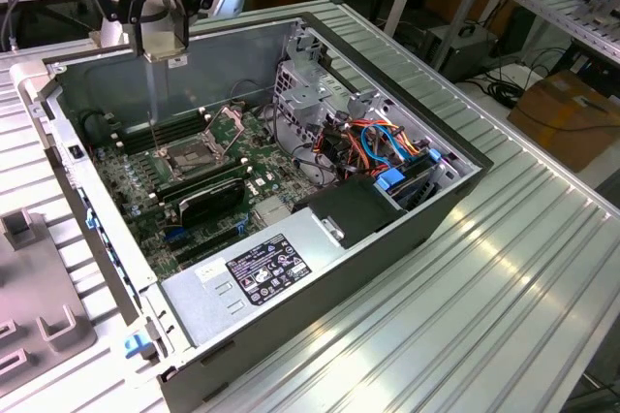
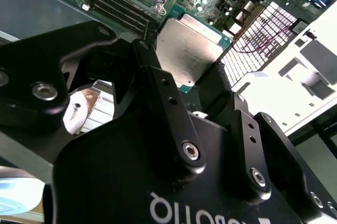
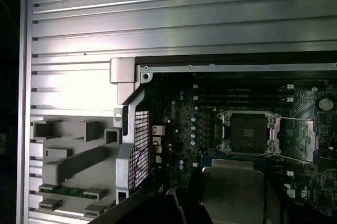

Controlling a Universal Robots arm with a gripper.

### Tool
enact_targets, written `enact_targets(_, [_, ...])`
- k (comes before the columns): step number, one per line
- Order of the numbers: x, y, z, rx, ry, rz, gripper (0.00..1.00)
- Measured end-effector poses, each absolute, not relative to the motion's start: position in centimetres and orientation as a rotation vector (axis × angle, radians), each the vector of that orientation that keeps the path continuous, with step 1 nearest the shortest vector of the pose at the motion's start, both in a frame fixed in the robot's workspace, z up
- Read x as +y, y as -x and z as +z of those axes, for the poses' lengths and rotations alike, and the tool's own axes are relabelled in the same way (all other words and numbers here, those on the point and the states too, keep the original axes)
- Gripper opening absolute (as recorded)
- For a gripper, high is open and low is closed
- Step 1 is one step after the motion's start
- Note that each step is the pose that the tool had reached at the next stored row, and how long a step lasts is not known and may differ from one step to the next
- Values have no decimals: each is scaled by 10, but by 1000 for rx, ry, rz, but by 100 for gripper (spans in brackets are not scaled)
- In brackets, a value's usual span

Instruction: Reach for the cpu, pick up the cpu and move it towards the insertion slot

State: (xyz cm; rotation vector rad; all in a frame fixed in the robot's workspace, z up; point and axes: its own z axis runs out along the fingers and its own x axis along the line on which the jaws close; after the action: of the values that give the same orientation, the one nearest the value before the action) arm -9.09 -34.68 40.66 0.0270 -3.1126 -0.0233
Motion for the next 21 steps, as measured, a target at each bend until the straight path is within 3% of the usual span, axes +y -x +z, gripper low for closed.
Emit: enact_targets(21, [-329,72,405,-3112,22,-23,55])
